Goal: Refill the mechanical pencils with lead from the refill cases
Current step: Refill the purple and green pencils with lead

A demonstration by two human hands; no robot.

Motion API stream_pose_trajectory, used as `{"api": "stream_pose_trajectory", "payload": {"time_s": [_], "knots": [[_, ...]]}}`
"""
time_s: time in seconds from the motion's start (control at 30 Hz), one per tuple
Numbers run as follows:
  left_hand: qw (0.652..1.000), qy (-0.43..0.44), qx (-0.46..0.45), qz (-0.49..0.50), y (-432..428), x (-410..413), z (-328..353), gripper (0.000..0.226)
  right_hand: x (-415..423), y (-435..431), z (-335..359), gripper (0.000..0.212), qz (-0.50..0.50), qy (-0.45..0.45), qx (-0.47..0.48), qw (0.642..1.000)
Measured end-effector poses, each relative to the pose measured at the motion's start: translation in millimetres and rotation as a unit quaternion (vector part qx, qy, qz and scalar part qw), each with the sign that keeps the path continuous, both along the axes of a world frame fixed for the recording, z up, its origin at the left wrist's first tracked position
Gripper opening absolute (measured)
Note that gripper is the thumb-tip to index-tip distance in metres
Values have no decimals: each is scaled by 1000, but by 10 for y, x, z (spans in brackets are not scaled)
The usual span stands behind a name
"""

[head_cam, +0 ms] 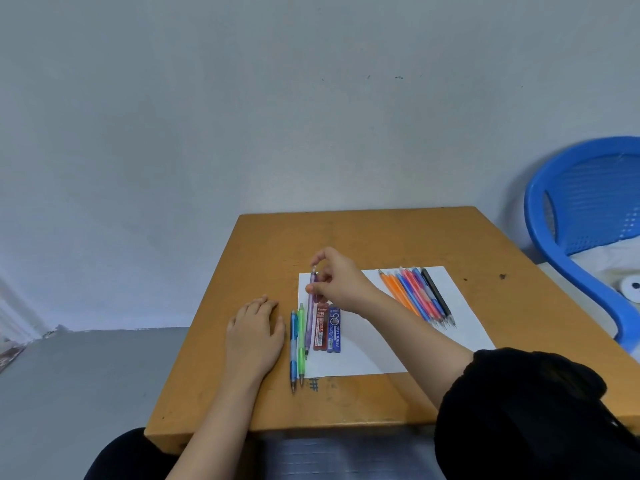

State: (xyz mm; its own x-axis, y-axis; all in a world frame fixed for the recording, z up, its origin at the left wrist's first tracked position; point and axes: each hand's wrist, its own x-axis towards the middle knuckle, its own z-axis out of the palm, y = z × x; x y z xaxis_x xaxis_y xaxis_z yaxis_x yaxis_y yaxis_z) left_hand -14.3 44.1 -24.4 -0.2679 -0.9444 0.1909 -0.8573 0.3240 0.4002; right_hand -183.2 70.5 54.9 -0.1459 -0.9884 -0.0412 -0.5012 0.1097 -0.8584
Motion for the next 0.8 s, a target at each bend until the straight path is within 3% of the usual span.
{"api": "stream_pose_trajectory", "payload": {"time_s": [0.37,0.43,0.57,0.67,0.8], "knots": [[1000,7,-19,23,-18,-57,36,38,-226,276,14,21,-99,-139,-152,974],[998,43,-21,27,-30,-115,63,36,-269,297,-33,18,-126,-162,-169,964],[974,210,-75,-41,45,-303,125,25,-347,361,-171,11,-164,-241,-177,940],[952,238,-160,-112,127,-359,73,27,-404,412,-292,9,-161,-291,-171,927],[937,247,-186,-162,176,-332,29,34,-455,445,-448,7,-158,-336,-169,913]]}}
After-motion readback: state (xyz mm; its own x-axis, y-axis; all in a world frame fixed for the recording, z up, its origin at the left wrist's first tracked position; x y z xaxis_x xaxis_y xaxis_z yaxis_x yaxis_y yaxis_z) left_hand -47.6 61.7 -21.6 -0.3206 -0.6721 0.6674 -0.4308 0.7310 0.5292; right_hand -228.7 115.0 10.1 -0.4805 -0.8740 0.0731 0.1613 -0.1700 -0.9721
